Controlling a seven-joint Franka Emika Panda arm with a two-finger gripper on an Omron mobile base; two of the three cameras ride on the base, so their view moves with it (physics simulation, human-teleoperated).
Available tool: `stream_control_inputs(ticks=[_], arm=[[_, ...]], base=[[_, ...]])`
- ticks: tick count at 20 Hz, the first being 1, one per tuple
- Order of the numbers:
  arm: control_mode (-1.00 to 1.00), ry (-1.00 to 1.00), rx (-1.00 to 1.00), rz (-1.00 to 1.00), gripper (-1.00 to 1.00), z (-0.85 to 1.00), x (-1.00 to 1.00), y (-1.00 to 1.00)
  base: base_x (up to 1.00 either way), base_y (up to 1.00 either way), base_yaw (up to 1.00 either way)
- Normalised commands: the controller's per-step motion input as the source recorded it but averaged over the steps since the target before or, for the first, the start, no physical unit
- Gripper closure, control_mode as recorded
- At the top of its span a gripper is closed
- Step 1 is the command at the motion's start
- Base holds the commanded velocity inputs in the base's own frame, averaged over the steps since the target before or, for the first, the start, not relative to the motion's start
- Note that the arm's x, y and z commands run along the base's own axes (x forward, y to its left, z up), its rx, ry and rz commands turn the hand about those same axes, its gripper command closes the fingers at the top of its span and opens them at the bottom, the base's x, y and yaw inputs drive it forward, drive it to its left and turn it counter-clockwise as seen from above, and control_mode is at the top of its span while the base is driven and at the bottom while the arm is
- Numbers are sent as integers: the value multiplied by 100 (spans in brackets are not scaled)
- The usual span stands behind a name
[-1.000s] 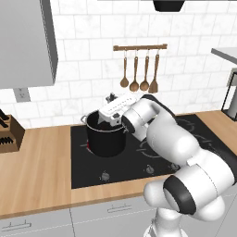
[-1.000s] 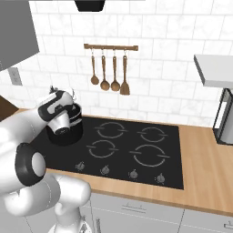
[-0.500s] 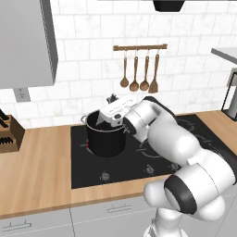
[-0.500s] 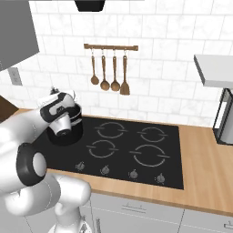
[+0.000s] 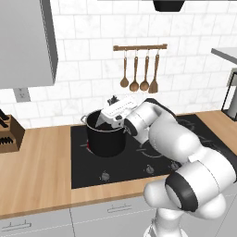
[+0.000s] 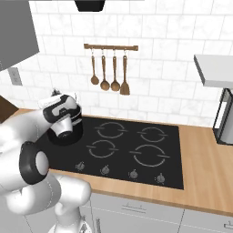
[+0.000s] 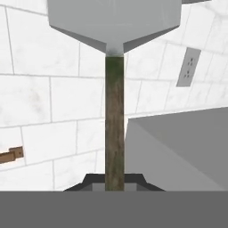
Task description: Put the tomato and squash in the pot. Retrieve the spatula and lightly stir the vegetables in the pot.
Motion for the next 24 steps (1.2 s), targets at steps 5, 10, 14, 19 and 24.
stream_control_inputs(ticks=[5,10,14,19,24], arm=[[-100,12,0,0,100,-3,0,10],[-100,7,0,0,100,-6,0,7],[-100,3,0,0,100,-10,0,1],[-100,3,1,0,100,-4,0,0],[-100,0,0,0,100,-28,0,0]], base=[[0,0,0],[0,0,0],[0,0,0],[0,0,0],[0,0,0]])
